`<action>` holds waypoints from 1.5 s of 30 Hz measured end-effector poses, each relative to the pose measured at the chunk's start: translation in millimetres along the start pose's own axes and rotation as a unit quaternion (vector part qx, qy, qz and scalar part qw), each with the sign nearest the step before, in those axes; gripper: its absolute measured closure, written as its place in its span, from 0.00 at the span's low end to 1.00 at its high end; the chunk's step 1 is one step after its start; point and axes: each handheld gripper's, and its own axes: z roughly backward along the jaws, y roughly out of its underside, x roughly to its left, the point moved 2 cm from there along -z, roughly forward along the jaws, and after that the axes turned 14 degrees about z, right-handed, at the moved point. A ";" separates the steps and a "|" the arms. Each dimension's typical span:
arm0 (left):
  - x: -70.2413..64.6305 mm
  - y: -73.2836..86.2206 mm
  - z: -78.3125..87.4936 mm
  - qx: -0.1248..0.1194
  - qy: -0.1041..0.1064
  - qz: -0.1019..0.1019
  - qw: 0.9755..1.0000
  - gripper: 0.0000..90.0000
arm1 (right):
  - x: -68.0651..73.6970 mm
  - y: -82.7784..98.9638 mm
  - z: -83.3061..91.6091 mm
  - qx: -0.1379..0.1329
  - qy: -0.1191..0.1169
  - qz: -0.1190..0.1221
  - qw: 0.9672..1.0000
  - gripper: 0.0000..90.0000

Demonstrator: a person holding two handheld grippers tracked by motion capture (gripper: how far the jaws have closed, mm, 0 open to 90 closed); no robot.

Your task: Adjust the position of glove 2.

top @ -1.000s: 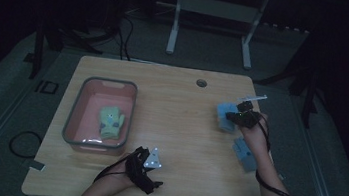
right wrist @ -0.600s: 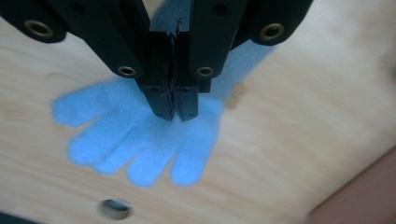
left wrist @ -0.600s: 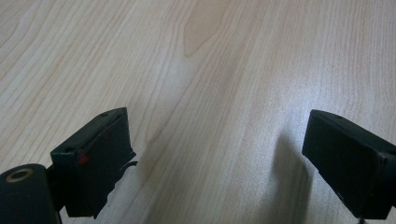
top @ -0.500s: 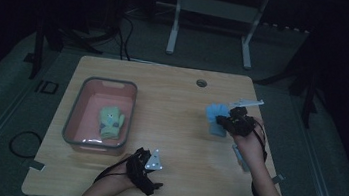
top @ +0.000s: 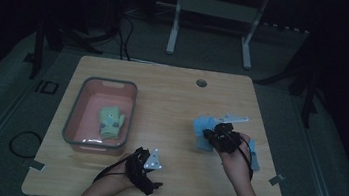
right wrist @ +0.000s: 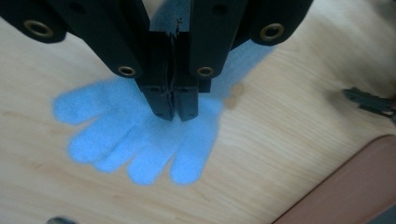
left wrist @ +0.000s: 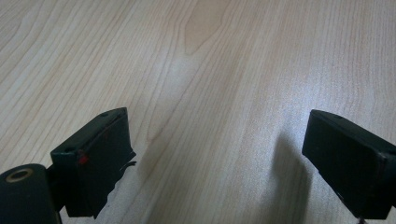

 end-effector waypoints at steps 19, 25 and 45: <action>-0.7 1.9 -0.9 0.006 -0.003 -0.008 1.000 0.09 | 27.0 29.7 -58.2 0.046 -0.027 -0.007 0.999 0.97; 0.1 2.1 -0.9 0.010 -0.006 -0.008 1.000 0.09 | 29.5 36.3 -72.8 0.052 -0.043 -0.015 0.998 0.92; 0.5 3.3 -1.6 0.012 -0.003 -0.006 1.000 0.09 | 3.5 40.0 -31.6 0.003 -0.033 0.033 0.999 0.71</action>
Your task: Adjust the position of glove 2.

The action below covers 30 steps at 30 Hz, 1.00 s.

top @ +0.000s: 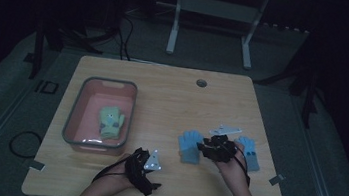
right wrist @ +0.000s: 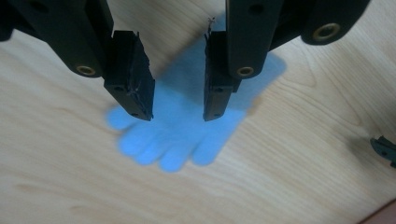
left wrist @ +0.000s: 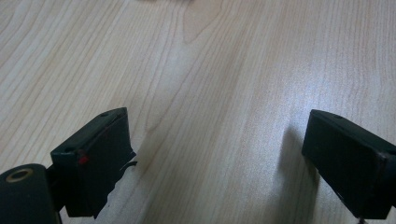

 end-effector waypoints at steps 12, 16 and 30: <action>1.4 1.0 0.6 0.000 0.001 0.001 1.000 0.09 | -36.6 24.7 34.2 -0.012 0.034 0.014 0.999 0.72; 1.9 1.6 0.8 -0.001 0.001 0.004 1.000 0.09 | -51.7 41.0 42.3 0.000 0.043 0.022 0.999 0.71; 3.3 1.8 2.8 -0.010 0.008 0.004 1.000 0.09 | -99.1 109.1 56.0 0.041 0.038 -0.026 0.998 0.71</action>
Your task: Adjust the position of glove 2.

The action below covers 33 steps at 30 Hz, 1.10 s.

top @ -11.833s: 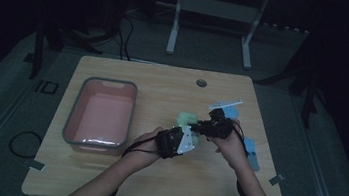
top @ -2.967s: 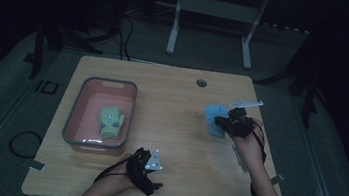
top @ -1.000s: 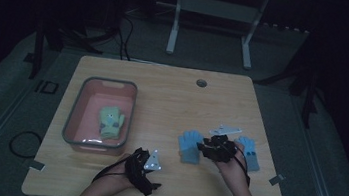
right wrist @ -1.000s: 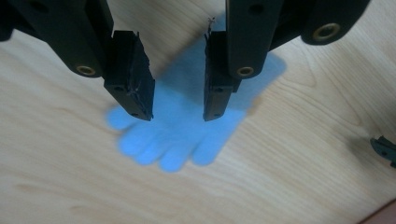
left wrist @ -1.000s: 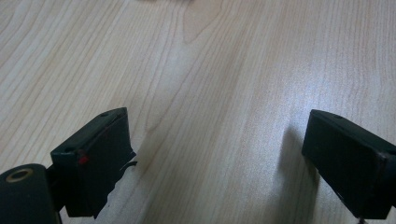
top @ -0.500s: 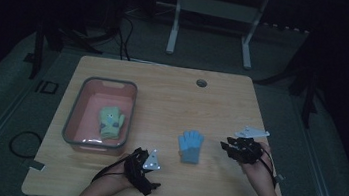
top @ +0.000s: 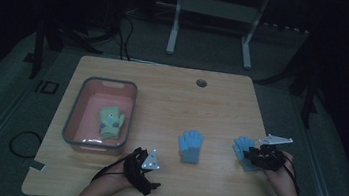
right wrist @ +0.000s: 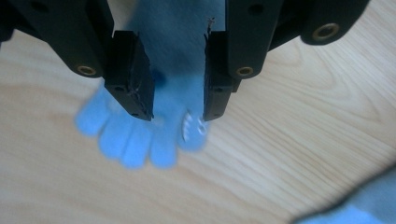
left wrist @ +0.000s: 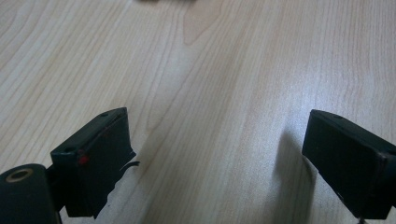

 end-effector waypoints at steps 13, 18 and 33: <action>0.0 0.6 -0.7 0.003 -0.005 -0.002 1.000 0.09 | -1.2 15.6 -13.2 0.022 -0.004 -0.006 1.000 0.93; 0.6 0.1 -0.4 0.000 -0.007 -0.001 1.000 0.09 | 4.4 8.9 -7.0 0.010 0.002 -0.045 0.999 0.96; 2.0 0.2 0.9 0.000 -0.015 0.002 1.000 0.09 | 49.8 -43.9 9.1 -0.030 0.006 -0.091 0.995 0.96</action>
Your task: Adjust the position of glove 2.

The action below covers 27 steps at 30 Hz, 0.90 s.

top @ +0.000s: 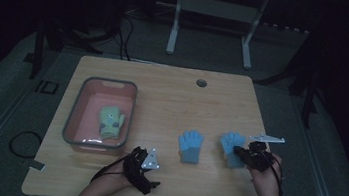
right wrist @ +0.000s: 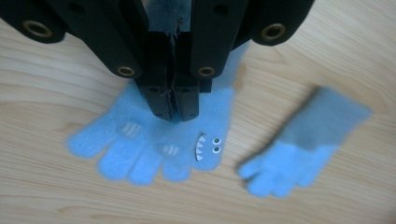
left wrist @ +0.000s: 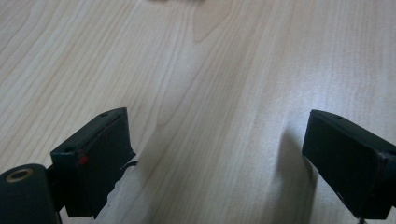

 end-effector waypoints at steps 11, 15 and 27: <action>-1.0 -0.4 -0.5 -0.001 0.001 -0.001 1.000 0.09 | 22.2 -4.3 -22.7 0.018 0.000 -0.017 1.000 0.96; -1.1 -0.5 -0.4 -0.001 0.000 -0.003 1.000 0.09 | 21.8 -3.5 -33.8 0.029 0.016 -0.016 0.999 0.96; 0.7 1.1 -0.6 0.003 -0.008 0.002 1.000 0.09 | 18.4 6.6 -51.2 0.053 0.016 -0.025 0.998 0.86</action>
